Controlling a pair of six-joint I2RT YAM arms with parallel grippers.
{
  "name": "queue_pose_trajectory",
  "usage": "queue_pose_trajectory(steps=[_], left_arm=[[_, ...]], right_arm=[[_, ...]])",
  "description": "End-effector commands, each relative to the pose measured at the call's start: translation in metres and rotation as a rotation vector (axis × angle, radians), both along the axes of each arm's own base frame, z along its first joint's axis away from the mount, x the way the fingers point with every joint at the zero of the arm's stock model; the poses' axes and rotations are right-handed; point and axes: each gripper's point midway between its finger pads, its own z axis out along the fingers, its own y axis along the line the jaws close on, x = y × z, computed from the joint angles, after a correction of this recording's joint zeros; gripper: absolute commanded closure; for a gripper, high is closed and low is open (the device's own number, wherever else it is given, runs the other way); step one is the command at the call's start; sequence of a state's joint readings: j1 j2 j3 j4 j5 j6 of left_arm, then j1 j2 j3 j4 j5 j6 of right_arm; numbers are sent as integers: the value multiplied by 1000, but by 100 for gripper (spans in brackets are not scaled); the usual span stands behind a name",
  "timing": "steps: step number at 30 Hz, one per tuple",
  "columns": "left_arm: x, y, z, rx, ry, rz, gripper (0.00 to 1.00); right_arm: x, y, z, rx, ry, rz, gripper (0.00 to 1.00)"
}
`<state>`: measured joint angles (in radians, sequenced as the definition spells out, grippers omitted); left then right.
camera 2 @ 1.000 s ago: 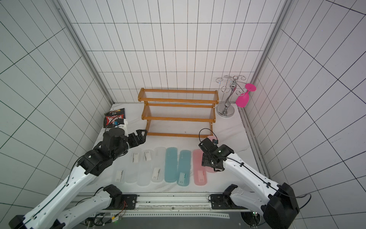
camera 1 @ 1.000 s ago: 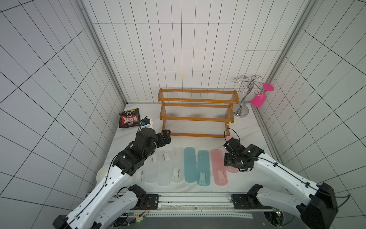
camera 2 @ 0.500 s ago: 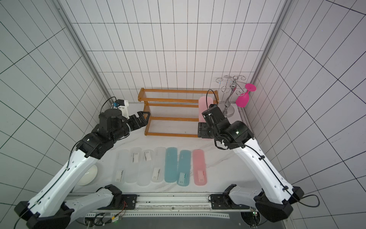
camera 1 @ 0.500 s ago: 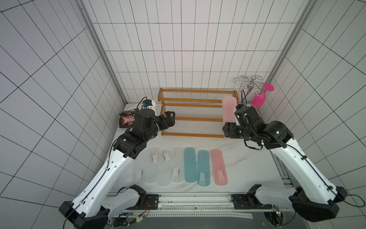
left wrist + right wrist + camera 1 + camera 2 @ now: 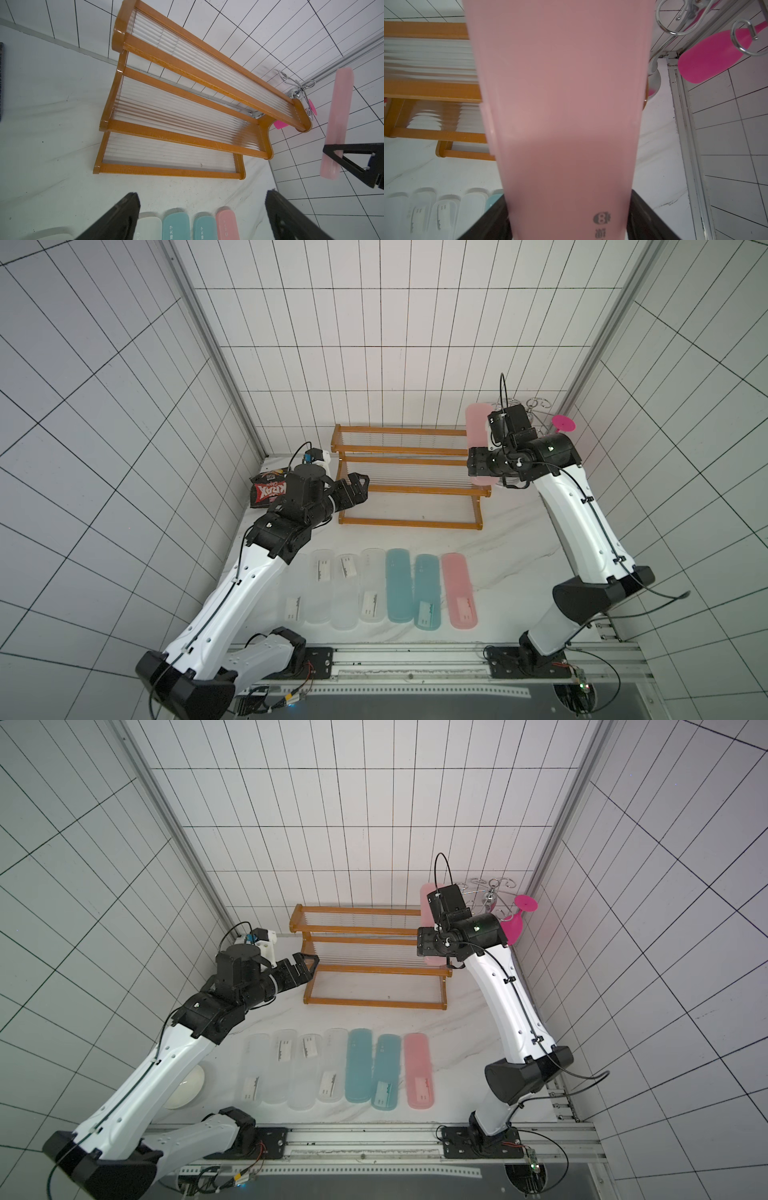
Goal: Place the pencil cases on the shelf according to color
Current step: Place the pencil case on the shelf.
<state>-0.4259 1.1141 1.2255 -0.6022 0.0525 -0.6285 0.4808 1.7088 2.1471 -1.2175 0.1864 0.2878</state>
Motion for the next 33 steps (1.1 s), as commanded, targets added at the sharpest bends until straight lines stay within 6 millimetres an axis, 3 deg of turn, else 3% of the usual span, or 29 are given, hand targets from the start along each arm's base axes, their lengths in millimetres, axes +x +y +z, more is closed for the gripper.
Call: queue_pose_trajectory(steps=[1,12,23,33], left_arm=[[0,-5,-6,-3,-3,-37,2],[-15,-11,-30,-3,34,-101,2],[-21,-15,-31,-33,37,-129,2],[-15,-30,-35,-103,61,-200,2]], right_arm=[[19,3,12,32,-40,9,30],[61,-1,5,63,-40,-31,30],[70,-15,-16,44,8,-81,27],[78,-6,-18,117,-2,-93,20]])
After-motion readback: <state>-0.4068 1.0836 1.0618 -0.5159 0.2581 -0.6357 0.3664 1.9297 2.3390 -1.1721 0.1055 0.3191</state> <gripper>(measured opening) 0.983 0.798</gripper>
